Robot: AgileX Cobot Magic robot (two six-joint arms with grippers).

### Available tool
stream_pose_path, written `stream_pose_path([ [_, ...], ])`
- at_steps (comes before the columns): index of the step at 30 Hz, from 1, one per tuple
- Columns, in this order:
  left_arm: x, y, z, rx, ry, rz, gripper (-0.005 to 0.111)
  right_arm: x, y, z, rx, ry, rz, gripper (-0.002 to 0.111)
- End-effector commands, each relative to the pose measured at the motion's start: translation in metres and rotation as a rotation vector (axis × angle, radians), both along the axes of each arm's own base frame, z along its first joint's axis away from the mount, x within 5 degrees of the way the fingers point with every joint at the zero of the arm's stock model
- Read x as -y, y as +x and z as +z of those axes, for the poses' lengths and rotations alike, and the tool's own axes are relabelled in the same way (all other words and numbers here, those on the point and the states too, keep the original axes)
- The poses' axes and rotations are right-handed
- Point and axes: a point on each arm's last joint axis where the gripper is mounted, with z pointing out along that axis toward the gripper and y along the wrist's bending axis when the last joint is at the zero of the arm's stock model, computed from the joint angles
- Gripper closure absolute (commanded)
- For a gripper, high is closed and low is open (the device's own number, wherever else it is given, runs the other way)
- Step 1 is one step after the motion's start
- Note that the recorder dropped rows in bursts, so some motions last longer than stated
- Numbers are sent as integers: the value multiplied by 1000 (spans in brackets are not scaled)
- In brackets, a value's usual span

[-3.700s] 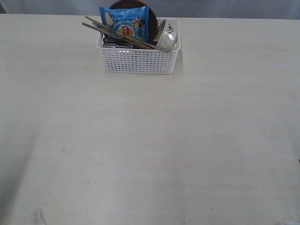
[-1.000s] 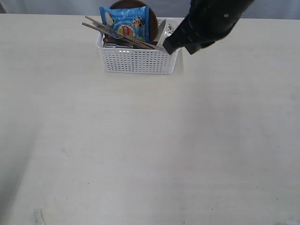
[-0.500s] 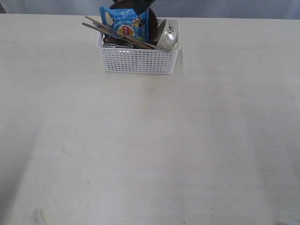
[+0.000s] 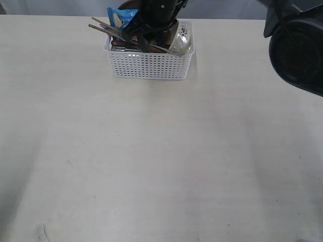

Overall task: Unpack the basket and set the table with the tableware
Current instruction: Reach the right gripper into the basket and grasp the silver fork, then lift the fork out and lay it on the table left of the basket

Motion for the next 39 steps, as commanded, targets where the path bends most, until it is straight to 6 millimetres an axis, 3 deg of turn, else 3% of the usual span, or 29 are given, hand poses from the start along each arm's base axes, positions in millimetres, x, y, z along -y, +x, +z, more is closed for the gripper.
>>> stream_pose_path([
  [1, 0, 0, -1, 2, 1, -4, 107, 1, 9, 2, 103, -23, 21, 62],
  [9, 0, 0, -1, 3, 3, -5, 107, -7, 19, 0, 201, 51, 37, 62],
  [16, 0, 0, -1, 3, 3, -5, 107, -15, 26, -38, 157, 63, 31, 62],
  [18, 0, 0, -1, 3, 3, -5, 107, -15, 27, -41, 162, 66, 30, 68],
  [22, 0, 0, -1, 3, 3, -5, 107, -15, 27, -40, 165, 68, 30, 105],
  [23, 0, 0, -1, 3, 3, -5, 107, -15, 27, -39, 167, 69, 30, 108],
  [28, 0, 0, -1, 2, 1, -4, 107, -13, 24, -25, 172, 72, 31, 108],
  [39, 0, 0, -1, 2, 1, -4, 107, 0, 0, 45, 168, 98, 25, 108],
])
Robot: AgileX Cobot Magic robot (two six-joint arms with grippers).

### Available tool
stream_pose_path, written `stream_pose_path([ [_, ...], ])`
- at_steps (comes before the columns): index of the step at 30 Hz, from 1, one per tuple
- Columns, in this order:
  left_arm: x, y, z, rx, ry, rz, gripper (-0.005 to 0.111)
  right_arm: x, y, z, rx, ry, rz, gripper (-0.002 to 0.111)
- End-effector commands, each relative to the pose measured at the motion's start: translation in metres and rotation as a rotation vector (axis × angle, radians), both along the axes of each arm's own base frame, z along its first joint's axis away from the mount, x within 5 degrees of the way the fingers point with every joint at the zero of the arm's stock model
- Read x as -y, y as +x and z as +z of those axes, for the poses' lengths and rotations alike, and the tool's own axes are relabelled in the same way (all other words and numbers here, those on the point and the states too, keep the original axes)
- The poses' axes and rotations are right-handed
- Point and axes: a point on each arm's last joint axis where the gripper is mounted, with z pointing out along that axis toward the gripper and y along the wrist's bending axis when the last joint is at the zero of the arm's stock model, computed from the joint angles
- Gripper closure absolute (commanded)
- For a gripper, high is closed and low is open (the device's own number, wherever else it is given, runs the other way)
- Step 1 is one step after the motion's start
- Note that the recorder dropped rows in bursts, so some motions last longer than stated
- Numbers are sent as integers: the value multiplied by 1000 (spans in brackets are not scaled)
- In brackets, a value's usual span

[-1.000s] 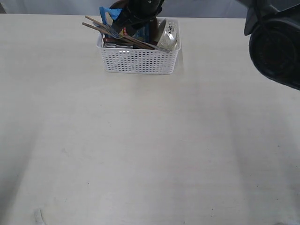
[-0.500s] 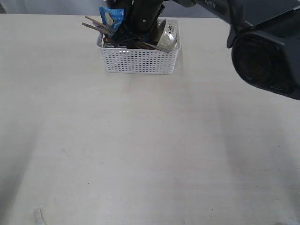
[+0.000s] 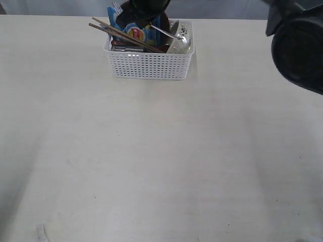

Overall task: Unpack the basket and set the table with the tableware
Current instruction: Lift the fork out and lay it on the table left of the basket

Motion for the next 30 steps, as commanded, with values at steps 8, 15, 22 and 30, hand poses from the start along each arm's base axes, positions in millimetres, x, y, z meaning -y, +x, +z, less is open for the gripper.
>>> stream_pose_path([
  [8, 0, 0, -1, 2, 1, -4, 107, -22, -56, 42, -249, 149, 30, 109],
  [15, 0, 0, -1, 3, 3, -5, 107, -65, -110, 17, -401, 92, -100, 109],
  [22, 0, 0, -1, 3, 3, -5, 107, -98, -137, -27, -391, 208, -393, 109],
  [30, 0, 0, -1, 3, 3, -5, 107, -111, -151, -65, -194, 221, -686, 109],
])
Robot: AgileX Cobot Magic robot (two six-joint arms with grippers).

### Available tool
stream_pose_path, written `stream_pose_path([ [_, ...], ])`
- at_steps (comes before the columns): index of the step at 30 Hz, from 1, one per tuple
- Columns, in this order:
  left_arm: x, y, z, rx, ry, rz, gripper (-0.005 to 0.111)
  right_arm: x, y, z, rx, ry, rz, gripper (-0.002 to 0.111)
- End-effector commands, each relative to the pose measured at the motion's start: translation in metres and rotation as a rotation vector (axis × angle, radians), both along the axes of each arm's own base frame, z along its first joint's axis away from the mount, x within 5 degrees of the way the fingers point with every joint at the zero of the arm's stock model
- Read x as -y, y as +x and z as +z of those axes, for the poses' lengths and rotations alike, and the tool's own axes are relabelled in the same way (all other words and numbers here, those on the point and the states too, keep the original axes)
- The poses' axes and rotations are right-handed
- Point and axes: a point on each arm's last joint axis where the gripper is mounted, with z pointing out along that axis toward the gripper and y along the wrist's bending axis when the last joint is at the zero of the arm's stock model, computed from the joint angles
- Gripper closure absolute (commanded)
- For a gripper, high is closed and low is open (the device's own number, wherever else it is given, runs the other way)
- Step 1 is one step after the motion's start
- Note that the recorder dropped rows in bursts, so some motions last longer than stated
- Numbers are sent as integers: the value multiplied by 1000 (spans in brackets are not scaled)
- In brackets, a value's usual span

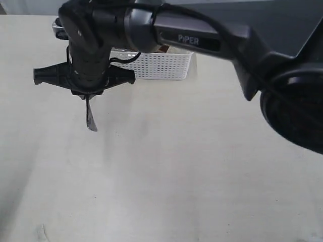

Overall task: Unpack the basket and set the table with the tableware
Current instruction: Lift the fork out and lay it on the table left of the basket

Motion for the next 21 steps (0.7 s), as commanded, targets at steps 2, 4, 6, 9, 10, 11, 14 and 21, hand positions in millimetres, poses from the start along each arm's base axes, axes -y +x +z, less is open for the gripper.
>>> stream_pose_path([
  [2, 0, 0, -1, 3, 3, -5, 107, -8, -8, -16, 125, -74, -138, 109],
  [4, 0, 0, -1, 3, 3, -5, 107, -11, -12, -23, 142, -90, -156, 109],
  [6, 0, 0, -1, 3, 3, -5, 107, -14, -14, -31, 139, -99, -165, 109],
  [9, 0, 0, -1, 3, 3, -5, 107, -16, -16, -42, 125, -108, -179, 109],
  [10, 0, 0, -1, 3, 3, -5, 107, -17, -16, -45, 122, -109, -183, 109],
  [11, 0, 0, -1, 3, 3, -5, 107, -17, -16, -48, 120, -113, -188, 109],
  [14, 0, 0, -1, 3, 3, -5, 107, -17, -16, -53, 114, -117, -194, 109],
  [21, 0, 0, -1, 3, 3, -5, 107, -24, -15, -60, 122, -66, -170, 108],
])
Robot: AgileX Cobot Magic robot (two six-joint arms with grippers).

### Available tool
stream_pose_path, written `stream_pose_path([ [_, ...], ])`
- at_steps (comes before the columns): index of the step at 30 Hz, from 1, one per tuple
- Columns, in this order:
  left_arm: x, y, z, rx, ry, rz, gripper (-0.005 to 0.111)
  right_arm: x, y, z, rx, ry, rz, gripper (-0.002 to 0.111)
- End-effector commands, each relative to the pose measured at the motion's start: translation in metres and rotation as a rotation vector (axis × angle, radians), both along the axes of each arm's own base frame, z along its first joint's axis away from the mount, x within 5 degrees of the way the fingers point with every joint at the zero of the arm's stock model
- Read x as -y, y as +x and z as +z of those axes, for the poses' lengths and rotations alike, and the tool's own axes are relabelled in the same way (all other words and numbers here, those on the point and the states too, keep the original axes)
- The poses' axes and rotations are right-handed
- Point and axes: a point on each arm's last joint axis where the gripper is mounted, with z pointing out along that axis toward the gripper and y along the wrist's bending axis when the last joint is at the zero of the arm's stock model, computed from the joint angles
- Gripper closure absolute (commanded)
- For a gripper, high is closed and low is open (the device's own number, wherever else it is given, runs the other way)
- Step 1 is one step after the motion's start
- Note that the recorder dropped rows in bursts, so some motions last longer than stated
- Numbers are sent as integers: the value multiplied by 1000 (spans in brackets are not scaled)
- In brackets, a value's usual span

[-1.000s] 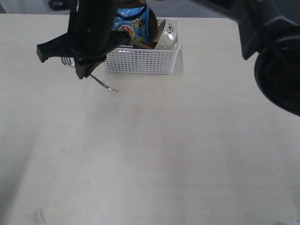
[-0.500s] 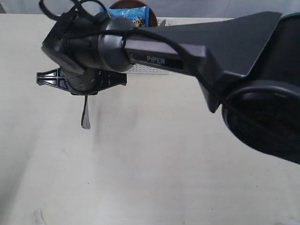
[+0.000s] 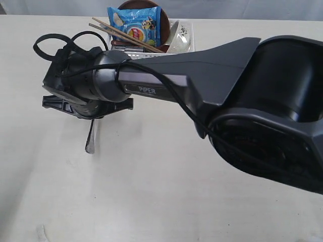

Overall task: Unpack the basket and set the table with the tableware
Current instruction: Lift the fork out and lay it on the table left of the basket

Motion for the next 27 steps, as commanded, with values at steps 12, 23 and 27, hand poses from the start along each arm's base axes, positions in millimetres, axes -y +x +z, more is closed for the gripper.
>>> stream_pose_path([
  [12, 0, 0, -1, 3, 3, -5, 107, 1, 12, 1, 24, 57, 1, 108],
  [23, 0, 0, -1, 2, -1, -5, 107, 3, 15, -10, 5, 49, -21, 108],
  [27, 0, 0, -1, 2, -1, -5, 107, 2, 14, -18, -14, 48, -28, 108],
])
